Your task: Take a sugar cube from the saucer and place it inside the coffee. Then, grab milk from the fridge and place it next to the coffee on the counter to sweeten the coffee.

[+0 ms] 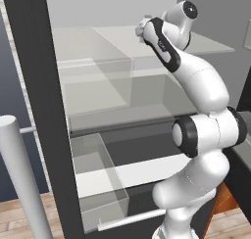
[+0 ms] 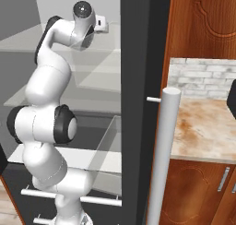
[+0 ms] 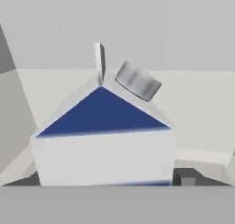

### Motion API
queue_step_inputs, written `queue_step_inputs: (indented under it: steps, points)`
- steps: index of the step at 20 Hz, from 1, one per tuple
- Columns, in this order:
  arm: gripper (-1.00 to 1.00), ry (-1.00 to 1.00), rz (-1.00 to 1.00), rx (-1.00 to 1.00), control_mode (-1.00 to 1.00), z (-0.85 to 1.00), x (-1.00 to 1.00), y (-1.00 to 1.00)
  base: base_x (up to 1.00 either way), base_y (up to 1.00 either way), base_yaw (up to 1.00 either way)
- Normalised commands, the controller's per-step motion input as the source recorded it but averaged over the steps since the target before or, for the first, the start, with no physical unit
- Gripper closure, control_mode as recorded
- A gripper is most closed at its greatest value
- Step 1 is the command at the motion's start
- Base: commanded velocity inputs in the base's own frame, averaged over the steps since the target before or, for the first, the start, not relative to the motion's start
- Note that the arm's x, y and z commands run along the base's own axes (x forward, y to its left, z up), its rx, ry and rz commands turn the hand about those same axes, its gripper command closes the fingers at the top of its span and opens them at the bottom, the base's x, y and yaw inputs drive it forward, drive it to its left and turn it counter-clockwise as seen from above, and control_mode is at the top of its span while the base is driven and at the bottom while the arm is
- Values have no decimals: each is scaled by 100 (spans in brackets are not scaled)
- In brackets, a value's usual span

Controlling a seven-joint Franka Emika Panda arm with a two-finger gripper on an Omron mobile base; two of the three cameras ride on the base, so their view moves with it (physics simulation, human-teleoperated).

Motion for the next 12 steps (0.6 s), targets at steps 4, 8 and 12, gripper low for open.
queue_step_inputs:
  steps: [4,8,12]
  points:
    - [100,-1,0,0,-100,0,-11,0,0,0,0]
    - [100,-10,0,0,-100,0,-86,0,0,0,0]
    - [100,-23,-1,0,-100,0,-100,7,0,0,0]
